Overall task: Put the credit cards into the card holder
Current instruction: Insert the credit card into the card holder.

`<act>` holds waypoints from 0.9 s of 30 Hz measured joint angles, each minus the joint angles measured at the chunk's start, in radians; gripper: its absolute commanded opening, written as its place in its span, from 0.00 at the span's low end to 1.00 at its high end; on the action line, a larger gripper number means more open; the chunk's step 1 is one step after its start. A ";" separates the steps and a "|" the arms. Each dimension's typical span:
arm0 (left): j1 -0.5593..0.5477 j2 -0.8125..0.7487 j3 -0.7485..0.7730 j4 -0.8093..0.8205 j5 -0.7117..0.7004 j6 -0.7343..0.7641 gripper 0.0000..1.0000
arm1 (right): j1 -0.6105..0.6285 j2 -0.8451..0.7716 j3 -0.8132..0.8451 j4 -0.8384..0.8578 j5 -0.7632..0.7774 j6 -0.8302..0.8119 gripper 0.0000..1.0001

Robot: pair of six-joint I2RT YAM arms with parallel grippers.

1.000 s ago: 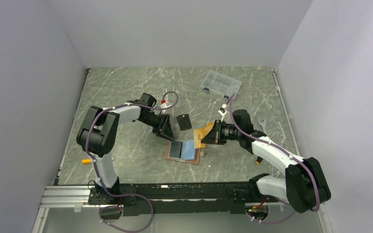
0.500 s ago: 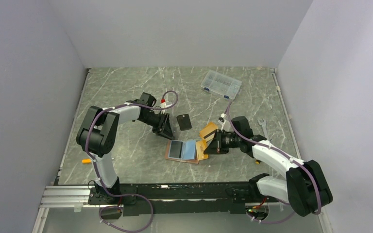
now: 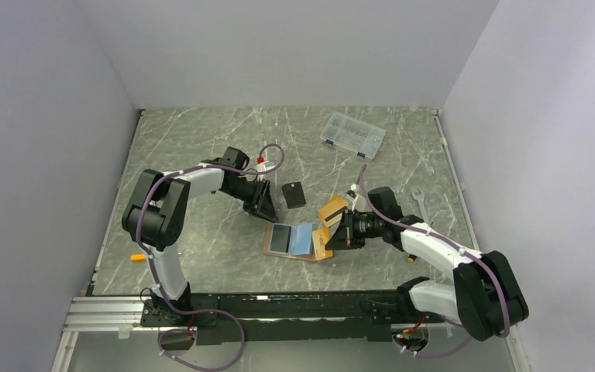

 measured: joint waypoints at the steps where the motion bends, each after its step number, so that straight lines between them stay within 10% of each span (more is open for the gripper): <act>1: 0.000 0.000 0.002 0.000 0.000 0.000 0.31 | 0.000 0.000 0.000 -0.001 -0.001 -0.002 0.00; 27: 0.000 0.000 0.008 -0.010 0.000 0.004 0.29 | 0.000 0.057 -0.005 -0.003 -0.023 -0.020 0.00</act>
